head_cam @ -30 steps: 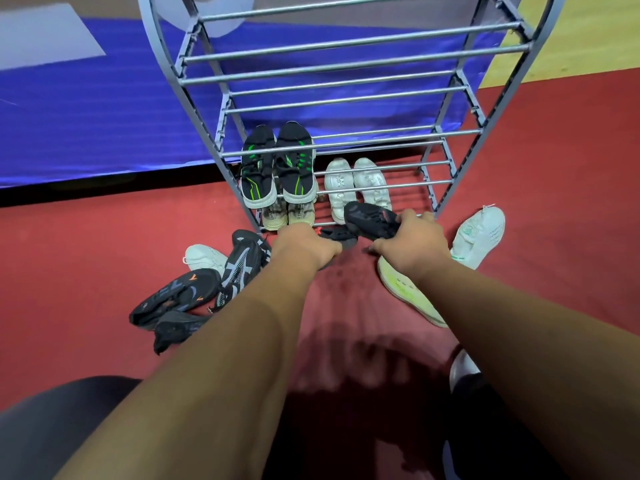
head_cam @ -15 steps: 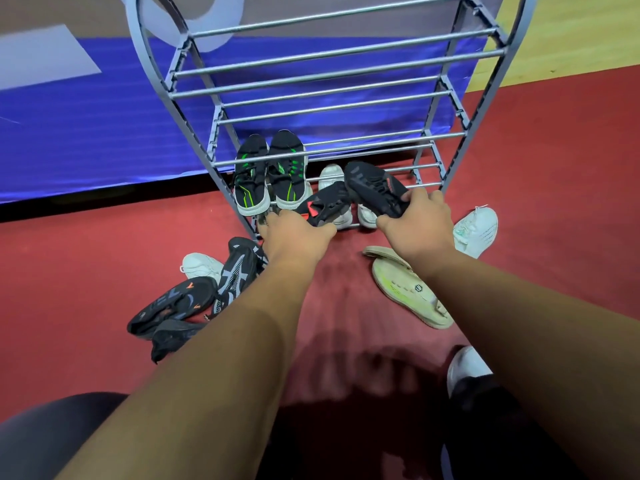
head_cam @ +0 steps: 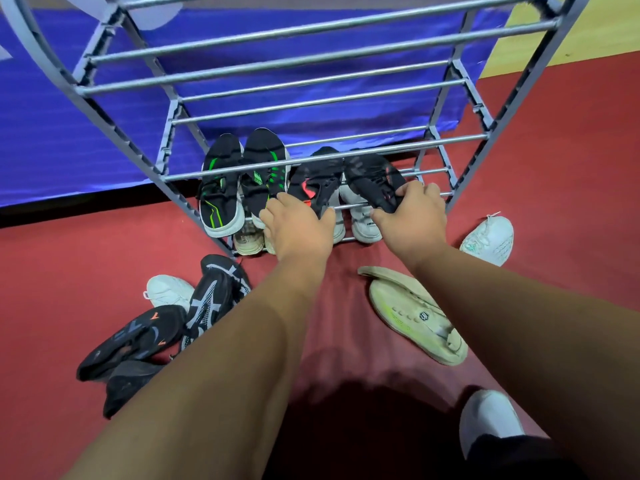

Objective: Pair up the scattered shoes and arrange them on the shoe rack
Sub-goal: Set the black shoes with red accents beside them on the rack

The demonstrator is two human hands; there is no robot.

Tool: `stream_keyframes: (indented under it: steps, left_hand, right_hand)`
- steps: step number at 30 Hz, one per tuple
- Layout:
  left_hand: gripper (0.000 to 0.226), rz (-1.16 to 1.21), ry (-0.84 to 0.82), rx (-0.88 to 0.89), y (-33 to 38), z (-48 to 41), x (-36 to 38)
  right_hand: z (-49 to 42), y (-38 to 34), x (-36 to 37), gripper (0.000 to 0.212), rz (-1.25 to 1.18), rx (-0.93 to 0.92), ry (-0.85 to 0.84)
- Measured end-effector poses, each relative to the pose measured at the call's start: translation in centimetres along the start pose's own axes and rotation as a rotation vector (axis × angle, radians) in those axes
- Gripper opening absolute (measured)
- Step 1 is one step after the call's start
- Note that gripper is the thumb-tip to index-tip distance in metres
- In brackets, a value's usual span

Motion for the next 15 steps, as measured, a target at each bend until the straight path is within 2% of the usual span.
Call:
stream_keyframes:
  steps: [6, 9, 15]
  left_hand:
    - [0.079, -0.036, 0.044, 0.046, 2.1, -2.9, 3.6]
    - [0.084, -0.066, 0.064, 0.050, 2.9, -4.1, 4.7]
    - [0.102, -0.178, 0.046, 0.085, 3.2, -4.1, 6.4]
  right_hand:
    - [-4.3, 1.3, 2.7, 0.047, -0.057, 0.002, 0.063]
    - [-6.0, 1.5, 3.5, 0.050, -0.034, -0.032, 0.089]
    - [-6.2, 2.4, 5.7, 0.057, -0.021, -0.063, 0.030]
Point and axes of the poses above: each hand's wrist, its own z-axis away from the middle knuckle, its own x-axis out of the palm, y = z × x, the point moved 9 cm from there along -z, towards the middle knuckle, and after that the axes turned 6 degrees about -x, right-handed, at the moved point
